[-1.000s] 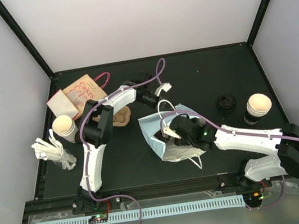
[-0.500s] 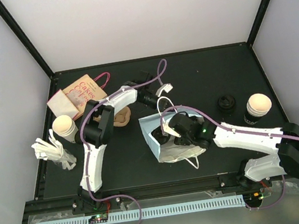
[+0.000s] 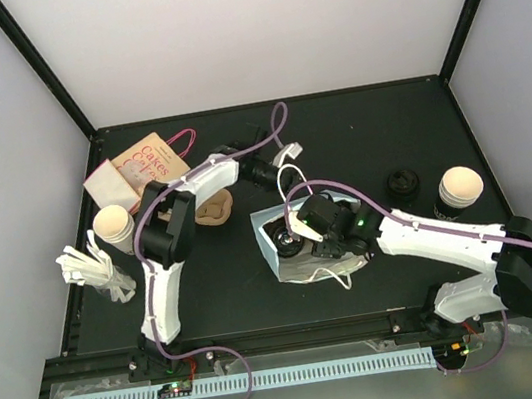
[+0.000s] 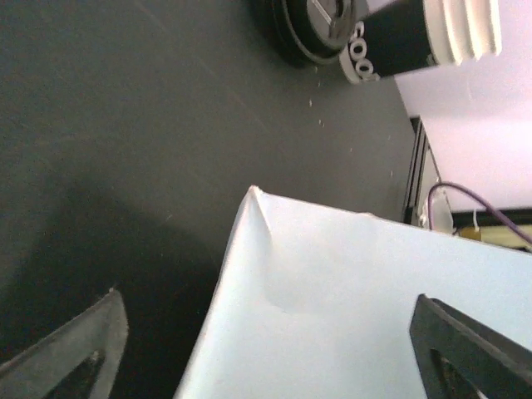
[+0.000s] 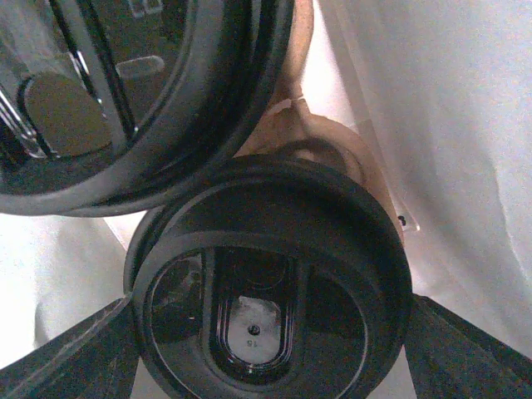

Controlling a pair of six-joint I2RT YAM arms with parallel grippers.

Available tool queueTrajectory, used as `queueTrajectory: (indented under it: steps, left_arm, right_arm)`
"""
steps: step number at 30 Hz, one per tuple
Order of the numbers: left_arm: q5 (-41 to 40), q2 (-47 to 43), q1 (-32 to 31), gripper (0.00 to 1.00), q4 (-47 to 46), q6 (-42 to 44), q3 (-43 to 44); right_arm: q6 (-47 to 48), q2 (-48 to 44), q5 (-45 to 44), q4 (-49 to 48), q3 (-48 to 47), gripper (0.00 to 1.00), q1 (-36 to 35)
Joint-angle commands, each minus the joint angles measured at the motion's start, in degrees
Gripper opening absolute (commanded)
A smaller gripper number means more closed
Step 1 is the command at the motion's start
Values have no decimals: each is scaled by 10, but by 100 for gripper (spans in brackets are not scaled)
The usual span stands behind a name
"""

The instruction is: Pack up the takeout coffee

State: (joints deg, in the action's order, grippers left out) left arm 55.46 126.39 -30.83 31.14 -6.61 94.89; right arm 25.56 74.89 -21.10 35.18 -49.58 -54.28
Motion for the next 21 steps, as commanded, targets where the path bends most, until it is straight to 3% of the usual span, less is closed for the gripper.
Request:
queueTrajectory:
  steps: [1, 10, 21]
  left_arm:
    - [-34, -79, 28, 99, -51, -59, -8]
    - [-172, -242, 77, 99, -60, -111, -88]
    - [-189, -413, 80, 99, -40, -43, -162]
  right_arm:
    - [-9, 16, 37, 53, -9, 63, 3]
    - [-9, 19, 40, 53, -16, 63, 5]
    - [-7, 20, 48, 51, -18, 63, 8]
